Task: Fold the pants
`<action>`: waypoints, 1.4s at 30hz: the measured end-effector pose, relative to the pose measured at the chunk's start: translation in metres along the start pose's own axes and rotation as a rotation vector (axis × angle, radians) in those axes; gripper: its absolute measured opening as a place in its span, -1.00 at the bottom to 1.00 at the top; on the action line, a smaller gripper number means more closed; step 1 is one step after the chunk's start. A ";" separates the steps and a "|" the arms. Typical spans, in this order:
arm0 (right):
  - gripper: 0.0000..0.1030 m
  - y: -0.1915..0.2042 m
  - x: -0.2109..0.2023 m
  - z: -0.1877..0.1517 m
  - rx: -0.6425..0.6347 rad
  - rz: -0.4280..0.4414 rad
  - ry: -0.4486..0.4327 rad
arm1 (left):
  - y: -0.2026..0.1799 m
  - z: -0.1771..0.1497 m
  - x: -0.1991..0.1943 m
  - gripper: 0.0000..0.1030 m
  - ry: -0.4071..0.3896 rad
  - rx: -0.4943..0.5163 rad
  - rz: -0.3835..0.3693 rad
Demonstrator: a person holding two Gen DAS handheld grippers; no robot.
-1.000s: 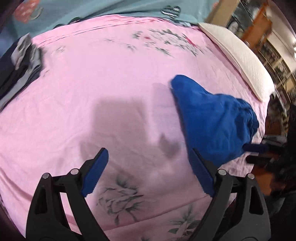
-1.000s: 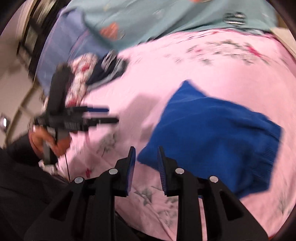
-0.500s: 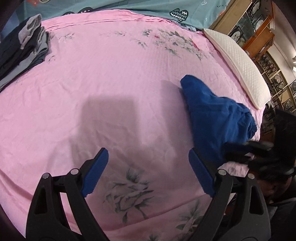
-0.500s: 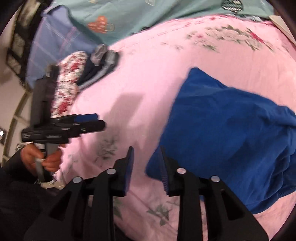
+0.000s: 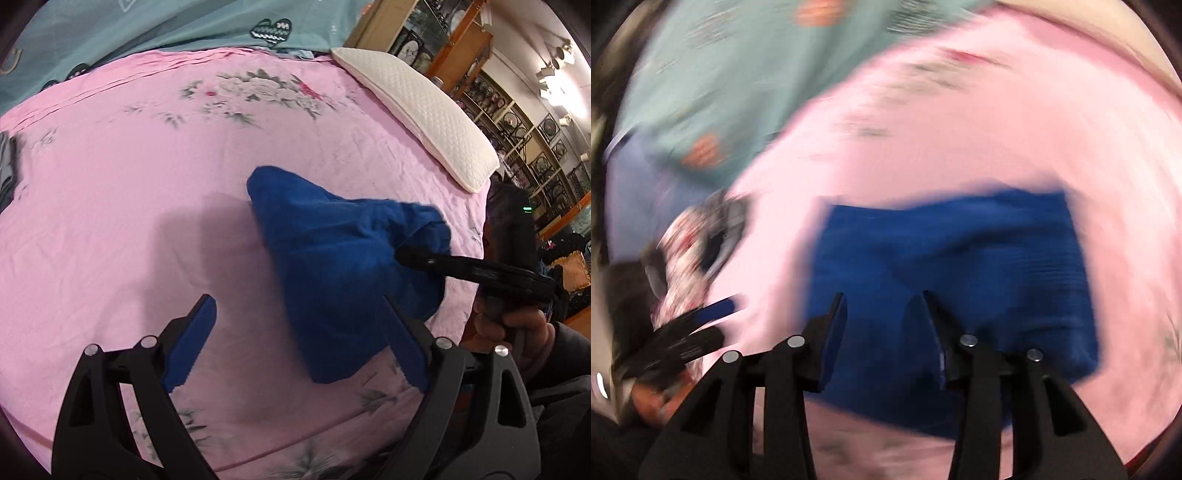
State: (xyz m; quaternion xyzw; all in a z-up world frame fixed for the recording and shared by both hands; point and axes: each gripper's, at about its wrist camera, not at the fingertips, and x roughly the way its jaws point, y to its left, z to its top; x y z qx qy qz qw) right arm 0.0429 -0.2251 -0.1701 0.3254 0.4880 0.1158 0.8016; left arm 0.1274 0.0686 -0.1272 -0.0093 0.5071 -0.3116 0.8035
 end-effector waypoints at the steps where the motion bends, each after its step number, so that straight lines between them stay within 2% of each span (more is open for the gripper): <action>1: -0.58 -0.002 -0.007 0.004 0.027 0.042 0.005 | -0.008 0.003 0.003 0.75 0.004 0.017 0.008; 2: -0.36 0.000 -0.017 0.005 0.042 0.087 0.003 | -0.014 0.006 0.004 0.75 0.004 0.034 0.015; 3: -0.14 0.004 -0.035 0.007 0.024 0.110 -0.037 | -0.020 0.009 0.004 0.75 -0.001 0.051 0.016; 5: 0.08 0.012 -0.066 0.008 -0.067 0.092 -0.127 | -0.033 0.016 0.008 0.78 -0.004 0.071 0.010; 8: 0.09 0.005 -0.084 0.013 -0.120 0.026 -0.147 | -0.056 0.029 0.023 0.78 0.015 0.102 0.005; 12: 0.09 -0.020 -0.095 0.016 -0.077 0.016 -0.170 | -0.094 0.041 0.042 0.78 0.016 0.171 -0.017; 15: 0.09 -0.042 -0.104 0.016 -0.046 0.037 -0.182 | -0.115 0.047 0.075 0.78 0.048 0.184 -0.008; 17: 0.09 -0.047 -0.102 0.019 -0.057 0.033 -0.169 | -0.117 0.043 0.112 0.78 0.133 0.163 0.024; 19: 0.09 -0.052 -0.103 0.023 -0.081 0.023 -0.149 | -0.119 0.036 0.140 0.88 0.158 0.183 0.088; 21: 0.09 -0.053 -0.107 0.026 -0.116 0.022 -0.128 | -0.122 0.040 0.138 0.88 0.152 0.176 0.106; 22: 0.09 -0.051 -0.108 0.027 -0.142 0.018 -0.122 | -0.120 0.046 0.126 0.86 0.143 0.145 0.090; 24: 0.09 -0.039 -0.108 0.029 -0.226 0.041 -0.109 | -0.112 0.052 0.092 0.86 0.067 0.086 0.073; 25: 0.09 -0.028 -0.105 0.028 -0.282 0.064 -0.093 | -0.102 0.054 0.071 0.86 0.019 0.045 0.089; 27: 0.09 -0.008 -0.097 0.024 -0.387 0.094 -0.053 | -0.081 0.051 0.042 0.86 -0.026 -0.029 0.158; 28: 0.09 0.005 -0.091 0.020 -0.456 0.104 -0.029 | -0.062 0.046 0.026 0.86 -0.038 -0.088 0.226; 33: 0.08 0.077 -0.050 -0.022 -0.907 0.073 0.054 | -0.010 0.010 -0.016 0.86 -0.040 -0.293 0.441; 35: 0.08 0.093 -0.036 -0.036 -1.013 0.083 0.097 | 0.001 -0.003 -0.028 0.86 -0.037 -0.354 0.495; 38: 0.08 0.112 -0.015 -0.056 -1.167 0.044 0.136 | 0.010 -0.018 -0.037 0.86 -0.037 -0.421 0.495; 42: 0.08 0.121 0.014 -0.078 -1.333 -0.082 0.185 | 0.011 -0.031 -0.032 0.87 -0.010 -0.407 0.460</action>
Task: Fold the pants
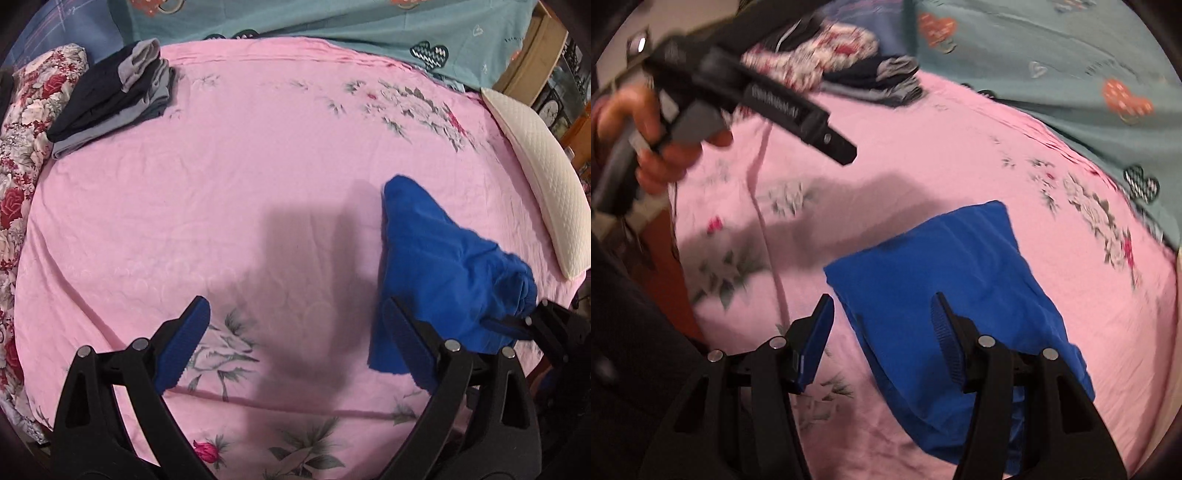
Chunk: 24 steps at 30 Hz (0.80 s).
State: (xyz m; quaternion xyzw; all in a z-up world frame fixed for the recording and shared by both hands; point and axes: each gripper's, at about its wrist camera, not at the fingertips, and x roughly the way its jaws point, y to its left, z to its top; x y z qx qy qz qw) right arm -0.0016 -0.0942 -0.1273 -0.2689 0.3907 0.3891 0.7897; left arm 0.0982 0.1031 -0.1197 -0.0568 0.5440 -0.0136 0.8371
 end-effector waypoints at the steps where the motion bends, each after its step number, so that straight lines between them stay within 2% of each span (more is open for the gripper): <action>1: 0.08 0.001 0.006 0.000 -0.014 -0.016 0.026 | 0.001 -0.005 0.001 0.87 0.007 0.014 -0.009; 4: 0.08 0.002 0.028 -0.001 -0.036 -0.062 0.129 | 0.006 -0.010 0.007 0.87 0.012 0.020 -0.038; 9: 0.14 0.011 0.041 -0.002 -0.118 -0.115 0.192 | 0.013 -0.014 0.015 0.87 0.038 -0.008 -0.124; 13: 0.14 0.026 0.052 -0.005 -0.229 -0.252 0.225 | 0.011 -0.017 0.022 0.87 0.058 0.008 -0.156; 16: 0.13 0.021 0.050 -0.004 -0.180 -0.257 0.216 | 0.008 -0.019 0.024 0.87 0.066 0.024 -0.174; 21: -0.23 0.006 0.047 0.000 -0.091 -0.257 0.198 | 0.004 -0.019 0.027 0.87 0.083 0.048 -0.185; 24: -0.36 -0.006 0.045 0.004 -0.015 -0.239 0.183 | 0.003 -0.017 0.029 0.87 0.091 0.051 -0.185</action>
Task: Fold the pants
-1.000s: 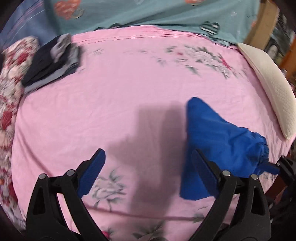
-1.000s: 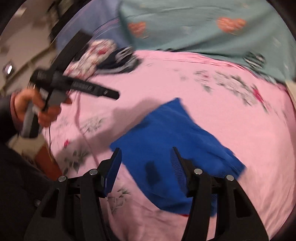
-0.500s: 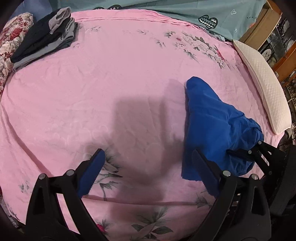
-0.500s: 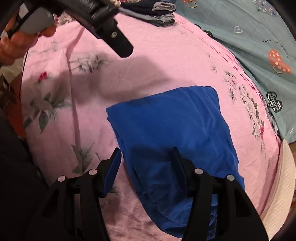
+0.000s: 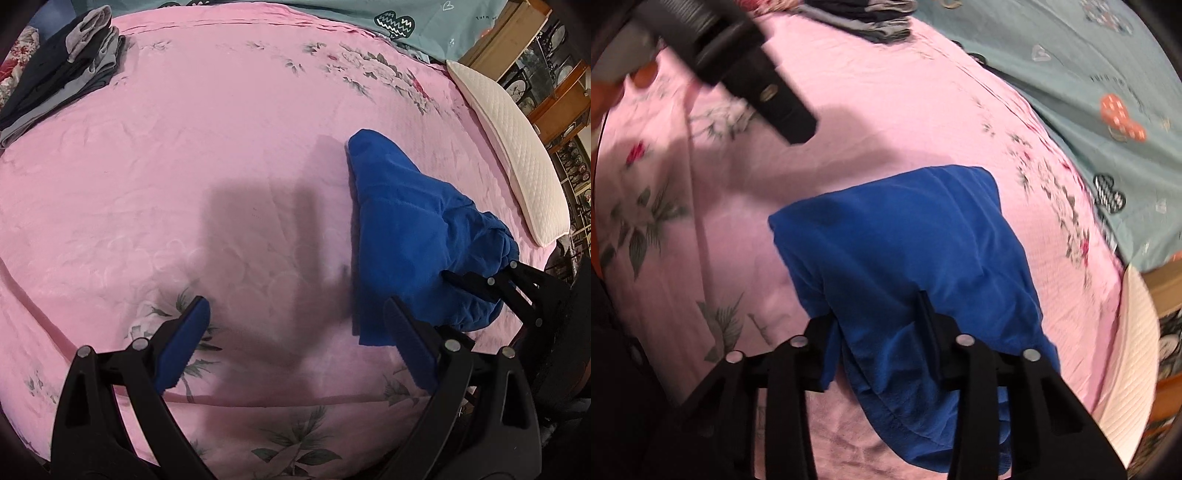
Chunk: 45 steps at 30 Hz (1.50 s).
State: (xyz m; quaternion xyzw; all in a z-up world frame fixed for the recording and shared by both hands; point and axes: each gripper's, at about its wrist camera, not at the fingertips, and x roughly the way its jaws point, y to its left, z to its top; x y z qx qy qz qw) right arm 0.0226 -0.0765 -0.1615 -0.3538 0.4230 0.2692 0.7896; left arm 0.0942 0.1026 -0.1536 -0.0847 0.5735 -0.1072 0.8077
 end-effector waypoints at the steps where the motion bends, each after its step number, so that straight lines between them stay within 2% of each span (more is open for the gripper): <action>1: -0.38 -0.003 0.000 0.001 0.022 0.010 -0.003 | 0.000 0.001 0.001 0.87 0.002 0.002 0.000; 11: -0.57 -0.022 -0.006 -0.001 0.180 0.084 -0.042 | -0.005 0.004 0.005 0.87 0.031 0.015 -0.020; 13: -0.59 -0.031 -0.008 -0.003 0.243 0.110 -0.062 | -0.005 0.003 0.008 0.87 0.049 -0.003 -0.047; 17: -0.62 -0.038 -0.014 -0.007 0.303 0.126 -0.093 | -0.005 0.002 0.019 0.87 0.126 -0.073 -0.168; 22: -0.62 -0.038 -0.017 -0.010 0.319 0.131 -0.110 | -0.023 0.002 0.031 0.91 0.188 -0.097 -0.268; 35: -0.62 -0.041 -0.022 -0.022 0.340 0.146 -0.154 | -0.065 0.016 0.066 0.94 0.287 -0.115 -0.427; 38: -0.62 -0.040 -0.023 -0.022 0.323 0.145 -0.160 | -0.076 0.015 0.075 0.94 0.320 -0.105 -0.449; 42: -0.62 -0.041 -0.025 -0.026 0.320 0.152 -0.168 | -0.086 0.014 0.086 0.90 0.337 -0.111 -0.438; 45: -0.62 -0.043 -0.026 -0.030 0.317 0.160 -0.175 | -0.087 0.015 0.089 0.73 0.331 -0.142 -0.461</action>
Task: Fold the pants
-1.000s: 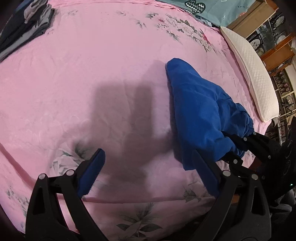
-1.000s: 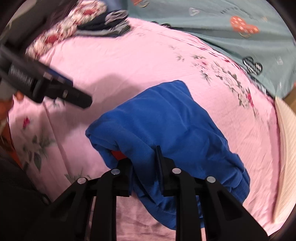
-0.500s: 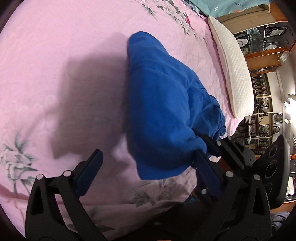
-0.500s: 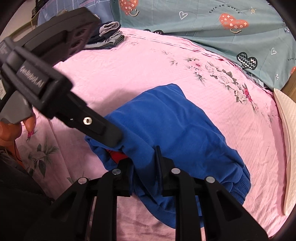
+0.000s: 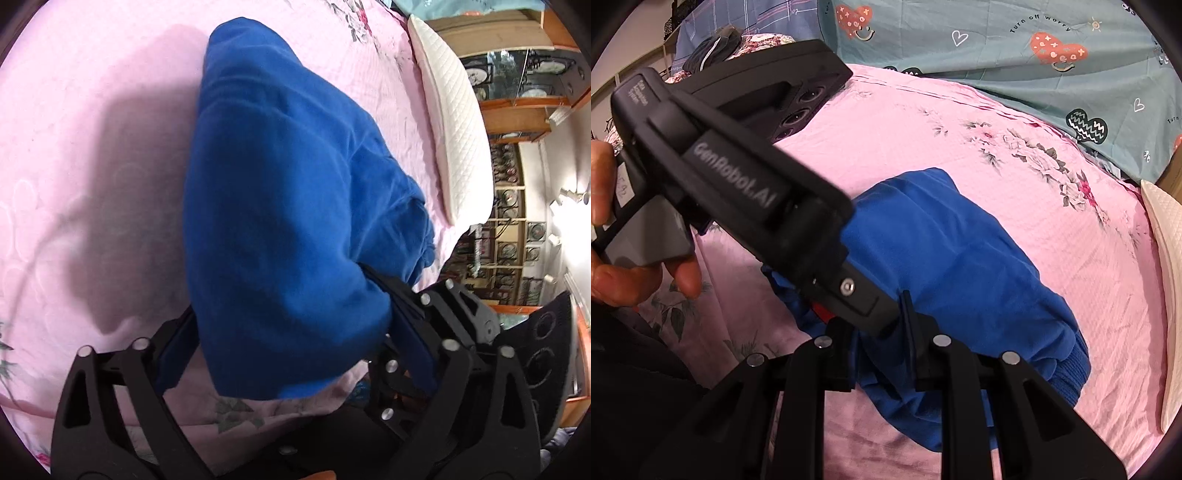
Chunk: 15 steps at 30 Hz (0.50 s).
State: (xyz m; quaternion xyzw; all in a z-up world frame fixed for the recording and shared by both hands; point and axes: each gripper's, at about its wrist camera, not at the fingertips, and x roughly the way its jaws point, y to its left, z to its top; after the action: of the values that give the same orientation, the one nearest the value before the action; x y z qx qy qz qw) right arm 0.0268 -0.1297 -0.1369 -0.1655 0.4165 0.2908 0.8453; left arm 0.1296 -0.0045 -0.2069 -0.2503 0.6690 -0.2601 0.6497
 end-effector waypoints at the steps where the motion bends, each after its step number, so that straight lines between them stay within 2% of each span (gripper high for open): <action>1: -0.62 -0.002 0.000 -0.001 0.004 0.002 0.001 | -0.001 0.001 0.002 0.67 -0.001 -0.006 -0.011; 5: -0.57 -0.008 -0.001 -0.004 0.009 0.022 0.012 | -0.008 0.005 0.007 0.42 0.001 -0.002 -0.008; 7: -0.46 -0.011 -0.003 -0.006 0.011 0.034 0.019 | -0.008 0.006 0.006 0.30 -0.003 -0.001 0.001; 9: -0.20 -0.016 -0.008 -0.007 0.010 0.046 0.025 | -0.009 0.007 0.006 0.22 -0.012 -0.008 0.009; 10: -0.15 -0.019 -0.011 -0.007 0.014 0.060 0.025 | -0.009 0.008 0.006 0.15 -0.017 -0.011 0.014; 13: -0.09 -0.033 -0.028 -0.007 0.022 0.048 0.010 | -0.003 0.007 0.006 0.09 -0.024 -0.030 0.031; 15: 0.04 -0.052 -0.040 -0.006 0.063 0.038 -0.012 | 0.002 0.006 0.004 0.09 -0.030 -0.046 0.032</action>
State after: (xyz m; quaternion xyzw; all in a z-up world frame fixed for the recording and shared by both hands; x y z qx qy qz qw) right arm 0.0368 -0.1870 -0.1065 -0.1291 0.4233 0.2945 0.8470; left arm 0.1353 -0.0062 -0.2113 -0.2582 0.6689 -0.2303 0.6579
